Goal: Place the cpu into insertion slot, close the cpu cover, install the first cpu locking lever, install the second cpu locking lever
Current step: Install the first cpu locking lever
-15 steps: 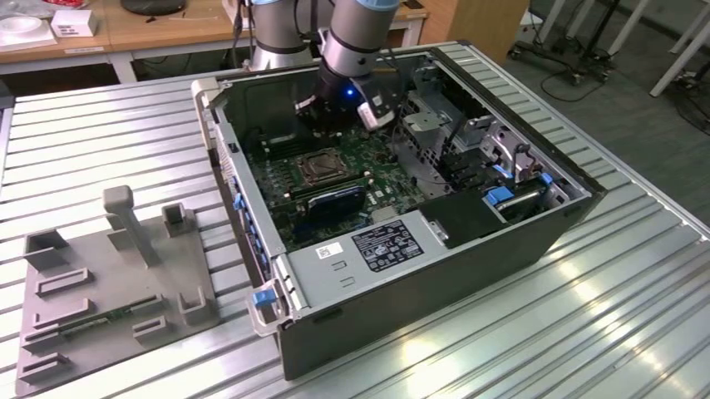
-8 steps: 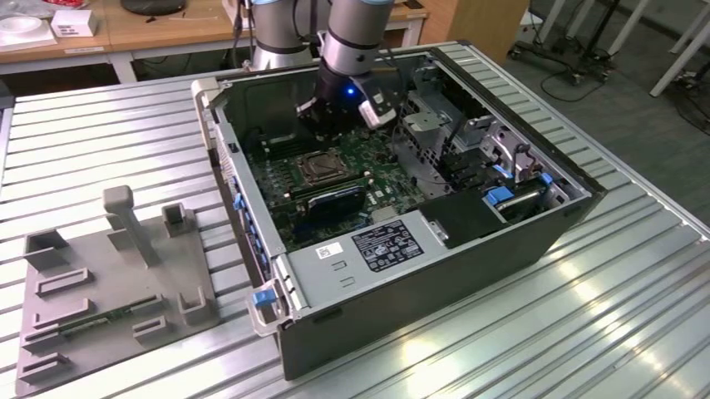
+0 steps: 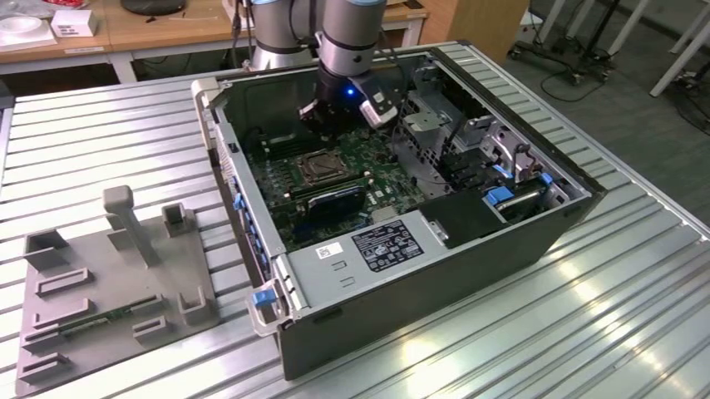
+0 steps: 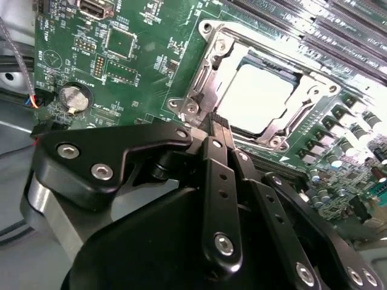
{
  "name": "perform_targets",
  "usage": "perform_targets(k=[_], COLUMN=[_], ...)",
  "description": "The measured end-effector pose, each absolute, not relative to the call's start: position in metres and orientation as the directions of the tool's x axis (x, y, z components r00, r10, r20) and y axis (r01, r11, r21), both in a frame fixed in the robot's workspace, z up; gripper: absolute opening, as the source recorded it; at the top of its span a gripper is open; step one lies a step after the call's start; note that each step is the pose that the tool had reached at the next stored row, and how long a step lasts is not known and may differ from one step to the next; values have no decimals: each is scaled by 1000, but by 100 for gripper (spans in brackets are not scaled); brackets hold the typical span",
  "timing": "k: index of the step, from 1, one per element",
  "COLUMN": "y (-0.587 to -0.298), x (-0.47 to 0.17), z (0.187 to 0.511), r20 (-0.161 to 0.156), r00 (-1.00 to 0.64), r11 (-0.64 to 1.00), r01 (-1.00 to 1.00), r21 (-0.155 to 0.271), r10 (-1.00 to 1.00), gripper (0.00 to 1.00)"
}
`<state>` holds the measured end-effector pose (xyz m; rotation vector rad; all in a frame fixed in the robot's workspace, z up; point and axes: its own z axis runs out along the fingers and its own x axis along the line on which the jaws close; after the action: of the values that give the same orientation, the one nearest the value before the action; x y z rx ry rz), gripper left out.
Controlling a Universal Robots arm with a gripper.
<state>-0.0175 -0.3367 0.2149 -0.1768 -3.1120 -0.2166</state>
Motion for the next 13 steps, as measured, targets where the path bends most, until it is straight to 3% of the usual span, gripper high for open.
perform_targets(k=[13], y=[-349], x=[-30], z=[215], r20=[12], r00=[-996], r11=[986], r01=[90], r21=[139], r10=[89], gripper=[11])
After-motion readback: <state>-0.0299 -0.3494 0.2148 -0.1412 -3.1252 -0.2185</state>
